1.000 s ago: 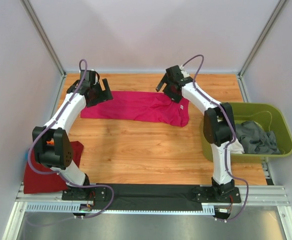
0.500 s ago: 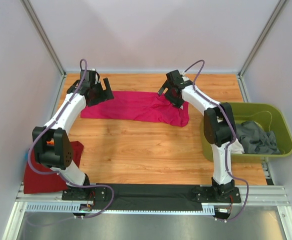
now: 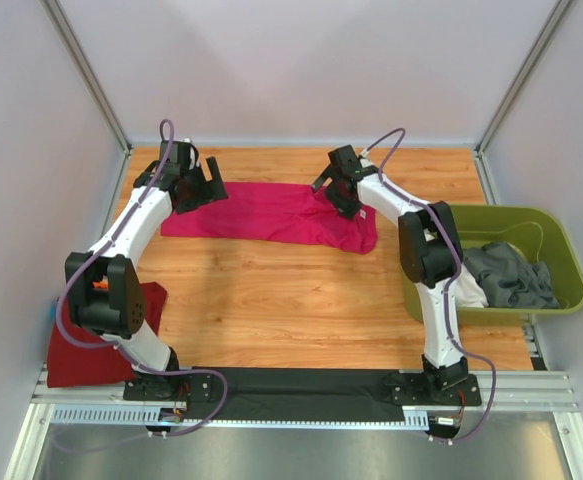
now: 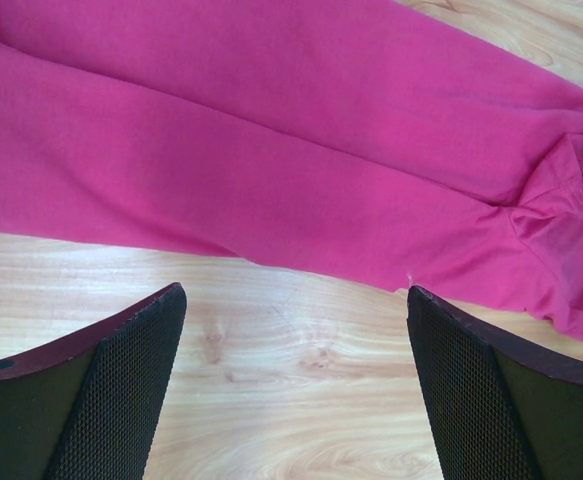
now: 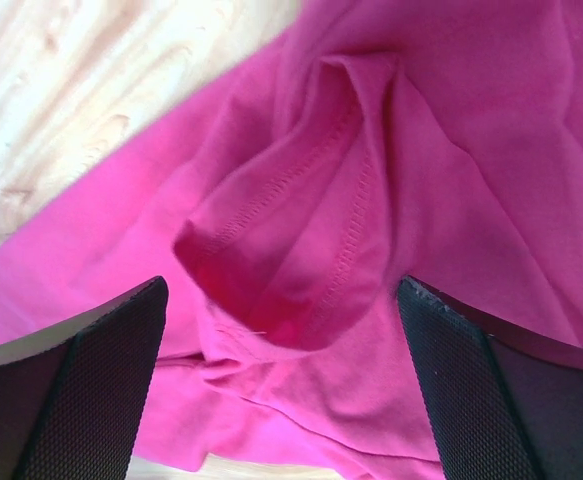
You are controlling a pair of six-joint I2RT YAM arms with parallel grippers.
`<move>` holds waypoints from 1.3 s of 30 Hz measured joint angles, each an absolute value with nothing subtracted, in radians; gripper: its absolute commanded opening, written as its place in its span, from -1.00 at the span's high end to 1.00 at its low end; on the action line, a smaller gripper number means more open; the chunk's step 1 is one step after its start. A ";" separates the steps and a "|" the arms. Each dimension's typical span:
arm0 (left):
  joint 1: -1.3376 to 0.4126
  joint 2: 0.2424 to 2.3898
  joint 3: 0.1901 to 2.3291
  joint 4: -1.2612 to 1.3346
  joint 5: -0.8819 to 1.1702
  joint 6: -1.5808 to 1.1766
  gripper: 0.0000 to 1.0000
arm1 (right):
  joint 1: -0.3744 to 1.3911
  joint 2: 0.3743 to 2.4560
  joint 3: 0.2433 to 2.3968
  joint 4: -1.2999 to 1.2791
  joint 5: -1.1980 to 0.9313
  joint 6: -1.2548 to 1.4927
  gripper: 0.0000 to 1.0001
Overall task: Fold and stack the t-shirts
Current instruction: Fold the tshirt
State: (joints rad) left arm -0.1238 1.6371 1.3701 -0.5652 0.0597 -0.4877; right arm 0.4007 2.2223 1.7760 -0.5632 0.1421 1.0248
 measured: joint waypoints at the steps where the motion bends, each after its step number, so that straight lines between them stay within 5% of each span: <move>1: -0.124 1.638 1.370 -0.565 0.060 -0.488 -0.94 | 0.401 2.225 1.782 -0.559 0.142 1.026 -0.95; 27: -0.110 1.740 1.432 -0.559 0.093 -0.437 -0.95 | 0.396 2.500 2.286 -0.462 0.067 0.942 -0.96; 39: -0.037 1.990 1.674 -0.609 0.125 -0.412 -0.92 | 0.439 2.080 1.845 -0.564 0.182 0.875 -1.00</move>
